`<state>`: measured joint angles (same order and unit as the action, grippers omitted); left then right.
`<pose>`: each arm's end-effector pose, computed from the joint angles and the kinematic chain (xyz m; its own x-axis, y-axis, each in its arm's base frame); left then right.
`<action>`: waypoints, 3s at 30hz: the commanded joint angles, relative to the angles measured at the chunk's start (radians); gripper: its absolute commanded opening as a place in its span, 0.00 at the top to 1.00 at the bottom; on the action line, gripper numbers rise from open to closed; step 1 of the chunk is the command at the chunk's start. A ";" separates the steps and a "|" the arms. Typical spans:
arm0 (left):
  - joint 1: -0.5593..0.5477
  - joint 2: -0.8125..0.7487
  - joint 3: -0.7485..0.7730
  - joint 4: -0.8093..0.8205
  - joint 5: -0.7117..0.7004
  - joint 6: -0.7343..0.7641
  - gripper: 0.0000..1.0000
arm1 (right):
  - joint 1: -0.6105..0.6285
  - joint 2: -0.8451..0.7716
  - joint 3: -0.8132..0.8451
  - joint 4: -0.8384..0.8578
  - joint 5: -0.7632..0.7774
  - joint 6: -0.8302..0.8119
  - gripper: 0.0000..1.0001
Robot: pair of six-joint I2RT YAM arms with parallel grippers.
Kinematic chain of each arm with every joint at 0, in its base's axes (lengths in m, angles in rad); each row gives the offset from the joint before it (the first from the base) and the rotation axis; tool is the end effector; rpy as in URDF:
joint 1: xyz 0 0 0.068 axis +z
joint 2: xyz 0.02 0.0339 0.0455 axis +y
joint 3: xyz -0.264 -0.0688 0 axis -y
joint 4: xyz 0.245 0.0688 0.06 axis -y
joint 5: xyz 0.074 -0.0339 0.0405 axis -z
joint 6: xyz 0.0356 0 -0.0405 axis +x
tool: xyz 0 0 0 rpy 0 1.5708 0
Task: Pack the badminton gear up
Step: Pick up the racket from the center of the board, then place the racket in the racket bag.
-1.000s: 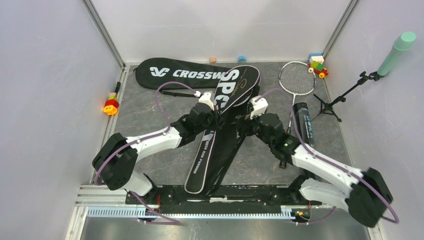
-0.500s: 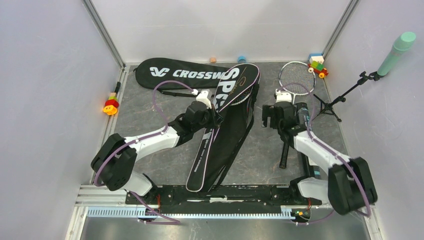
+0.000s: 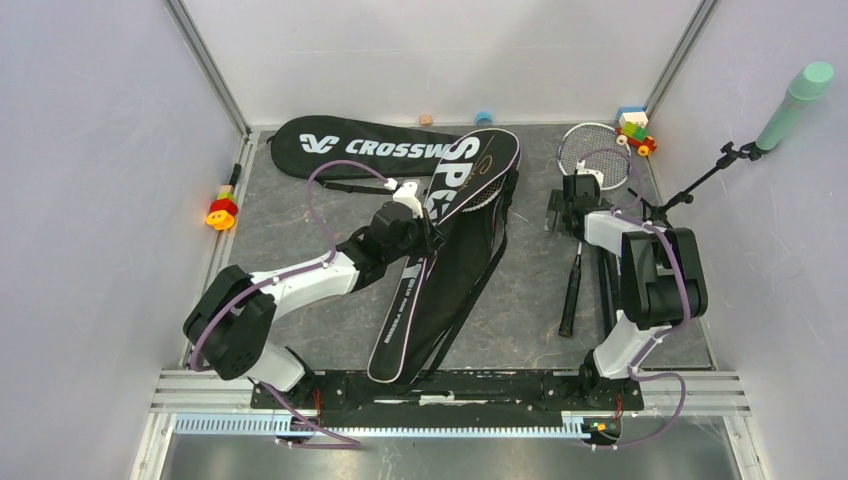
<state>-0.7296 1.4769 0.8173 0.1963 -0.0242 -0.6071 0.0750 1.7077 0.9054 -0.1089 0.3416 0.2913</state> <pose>0.2418 -0.2151 0.2246 -0.6446 -0.1887 -0.7409 0.3440 0.7939 -0.5015 0.3353 0.0132 0.1556 -0.7163 0.2175 -0.6630 0.3548 0.9317 -0.0776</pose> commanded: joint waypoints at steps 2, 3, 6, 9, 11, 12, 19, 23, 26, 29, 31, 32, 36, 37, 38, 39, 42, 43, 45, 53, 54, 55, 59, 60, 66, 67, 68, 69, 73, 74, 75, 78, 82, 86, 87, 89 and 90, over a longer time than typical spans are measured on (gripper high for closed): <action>0.014 0.034 0.060 0.052 0.019 0.034 0.98 | -0.064 0.080 0.049 0.054 0.034 0.054 0.07; 0.016 0.038 0.064 0.052 0.018 0.033 0.98 | -0.068 0.094 0.049 0.073 -0.004 0.062 0.10; 0.023 0.039 0.060 0.060 -0.010 0.024 0.98 | -0.107 0.139 0.052 0.101 -0.090 0.065 0.18; 0.038 0.044 0.072 0.060 0.000 0.023 0.98 | -0.114 0.187 0.097 0.091 -0.099 0.041 0.22; 0.045 0.043 0.077 0.058 0.013 0.021 0.98 | -0.130 0.222 0.118 0.075 -0.126 0.045 0.29; 0.046 0.041 0.077 0.058 0.015 0.020 0.98 | -0.143 0.236 0.117 0.076 -0.168 0.049 0.32; 0.056 0.043 0.079 0.054 -0.001 0.021 0.98 | -0.153 0.213 0.084 0.092 -0.217 0.016 0.60; 0.061 0.041 0.077 0.043 -0.021 0.022 0.98 | -0.131 0.223 0.105 0.055 -0.203 -0.035 0.94; 0.069 0.023 0.073 0.030 -0.043 0.024 0.98 | -0.092 0.214 0.156 0.040 -0.193 -0.108 1.00; 0.080 -0.008 0.081 -0.012 -0.101 0.033 0.98 | -0.042 0.168 0.220 0.024 -0.164 -0.159 1.00; 0.086 -0.023 0.094 -0.046 -0.160 0.037 0.98 | -0.006 0.112 0.228 0.038 -0.124 -0.184 1.00; 0.091 -0.028 0.108 -0.064 -0.182 0.035 0.98 | 0.018 0.074 0.226 0.044 -0.106 -0.197 1.00; 0.110 -0.047 0.130 -0.100 -0.268 0.004 0.98 | 0.084 -0.066 0.171 0.075 -0.076 -0.208 1.00; 0.118 -0.051 0.136 -0.113 -0.286 -0.005 0.98 | 0.095 -0.105 0.150 0.081 -0.058 -0.199 1.00; 0.125 -0.061 0.145 -0.135 -0.312 -0.008 0.98 | 0.105 -0.141 0.128 0.087 -0.049 -0.193 1.00; 0.129 -0.073 0.154 -0.150 -0.345 -0.007 0.98 | 0.112 -0.176 0.111 0.093 -0.049 -0.191 1.00; 0.136 -0.120 0.152 -0.162 -0.443 0.027 0.98 | 0.140 -0.249 0.074 0.096 -0.048 -0.196 1.00; 0.136 -0.132 0.158 -0.170 -0.471 0.044 0.98 | 0.151 -0.273 0.062 0.095 -0.049 -0.197 1.00; 0.138 -0.133 0.185 -0.190 -0.506 0.066 0.98 | 0.171 -0.313 0.039 0.086 -0.067 -0.198 1.00; 0.153 -0.065 0.262 -0.211 -0.551 0.110 0.98 | 0.287 -0.488 -0.076 0.022 -0.136 -0.211 1.00; 0.153 -0.047 0.270 -0.201 -0.547 0.119 0.98 | 0.303 -0.513 -0.095 0.024 -0.142 -0.203 1.00; 0.153 -0.032 0.278 -0.199 -0.546 0.134 0.98 | 0.325 -0.531 -0.118 0.030 -0.161 -0.209 1.00; 0.153 0.032 0.290 -0.116 -0.539 0.196 0.98 | 0.425 -0.566 -0.166 0.034 -0.230 -0.217 1.00; 0.155 0.044 0.292 -0.112 -0.536 0.199 0.98 | 0.451 -0.562 -0.170 0.037 -0.239 -0.214 1.00; 0.157 0.054 0.257 -0.071 -0.496 0.190 0.98 | 0.615 -0.425 -0.112 0.039 -0.251 -0.218 1.00; 0.157 0.051 0.246 -0.060 -0.485 0.191 0.98 | 0.638 -0.392 -0.097 0.038 -0.250 -0.221 1.00; 0.156 0.047 0.236 -0.052 -0.476 0.191 0.98 | 0.659 -0.362 -0.074 0.037 -0.250 -0.224 1.00; 0.156 0.041 0.226 -0.044 -0.464 0.189 0.98 | 0.673 -0.331 -0.056 0.034 -0.243 -0.224 1.00; 0.157 0.016 0.181 -0.018 -0.417 0.177 0.98 | 0.712 -0.221 0.036 0.037 -0.216 -0.224 1.00; 0.157 0.013 0.173 -0.014 -0.397 0.176 0.98 | 0.718 -0.202 0.055 0.043 -0.206 -0.220 1.00; 0.157 0.015 0.169 -0.014 -0.370 0.178 0.98 | 0.722 -0.182 0.074 0.052 -0.207 -0.219 1.00; 0.156 0.023 0.154 -0.013 -0.256 0.201 0.98 | 0.723 -0.113 0.143 0.070 -0.193 -0.198 1.00; 0.156 0.022 0.104 0.045 -0.114 0.182 0.98 | 0.723 0.013 0.283 0.092 -0.216 -0.134 1.00; 0.153 0.029 0.085 0.068 0.042 0.147 0.98 | 0.720 0.130 0.403 0.210 -0.172 -0.028 1.00; 0.153 0.028 0.074 0.074 0.079 0.140 0.98 | 0.718 0.154 0.423 0.253 -0.152 -0.017 1.00; 0.153 0.021 0.045 0.103 0.126 0.126 0.98 | 0.707 0.190 0.452 0.334 -0.138 0.031 1.00; 0.153 0.015 0.030 0.115 0.136 0.116 0.98 | 0.698 0.204 0.451 0.391 -0.143 0.064 1.00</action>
<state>-0.5686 1.5436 0.8810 0.1673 -0.0795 -0.4446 0.7883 1.8725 1.2762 0.0113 0.1799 0.2321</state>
